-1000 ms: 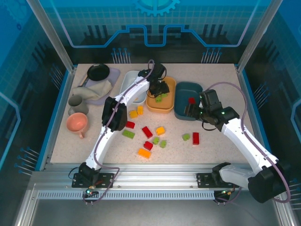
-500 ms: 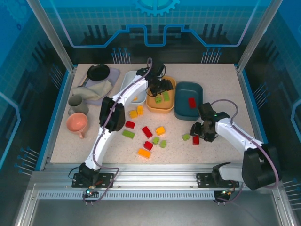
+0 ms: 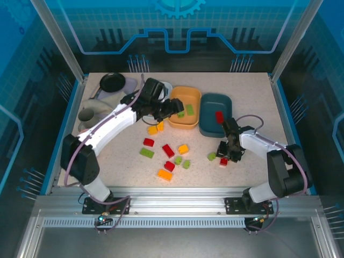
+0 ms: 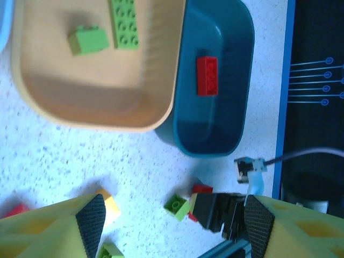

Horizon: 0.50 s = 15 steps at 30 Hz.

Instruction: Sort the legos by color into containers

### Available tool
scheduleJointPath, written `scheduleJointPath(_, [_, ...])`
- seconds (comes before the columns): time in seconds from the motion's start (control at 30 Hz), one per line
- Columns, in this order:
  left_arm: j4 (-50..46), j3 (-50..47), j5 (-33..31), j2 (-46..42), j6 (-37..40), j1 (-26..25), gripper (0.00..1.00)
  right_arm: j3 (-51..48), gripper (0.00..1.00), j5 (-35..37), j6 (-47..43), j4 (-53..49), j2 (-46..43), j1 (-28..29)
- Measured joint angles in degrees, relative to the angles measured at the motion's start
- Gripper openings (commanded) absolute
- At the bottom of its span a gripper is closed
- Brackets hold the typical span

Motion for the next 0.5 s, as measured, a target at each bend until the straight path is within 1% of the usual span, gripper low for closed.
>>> scheduleJointPath(0.07, [1.49, -5.25, 1.33, -3.43, -1.31, -0.04, 0.75, 0.04, 0.30, 0.07, -0.33, 0.00, 0.22, 0.00])
scheduleJointPath(0.13, [2.86, -9.64, 2.58, -6.86, -2.47, -0.07, 0.77, 0.09, 0.25, 0.31, -0.48, -0.22, -0.17, 0.00])
scheduleJointPath(0.2, [3.67, -12.52, 3.41, -9.79, -3.23, -0.17, 0.78, 0.28, 0.24, 1.60, -0.90, -1.18, -0.81, 0.42])
scheduleJointPath(0.3, [3.93, -15.56, 4.07, -14.27, -4.22, -0.44, 0.78, 2.62, 0.24, 4.74, -1.38, -4.87, -4.74, 2.60])
scheduleJointPath(0.4, [3.87, -17.55, 3.89, -18.12, -4.61, -0.59, 0.81, 9.22, 0.24, 6.75, -2.80, -7.17, -9.35, 4.87])
scheduleJointPath(0.47, [3.37, -18.91, 3.02, -20.31, -4.68, -0.59, 0.83, 14.53, 0.25, 7.23, -4.35, -6.84, -9.53, 4.96])
scheduleJointPath(0.5, [2.80, -19.54, 2.51, -21.29, -4.87, -0.59, 0.89, 17.38, 0.25, 7.30, -5.18, -6.29, -8.50, 4.74])
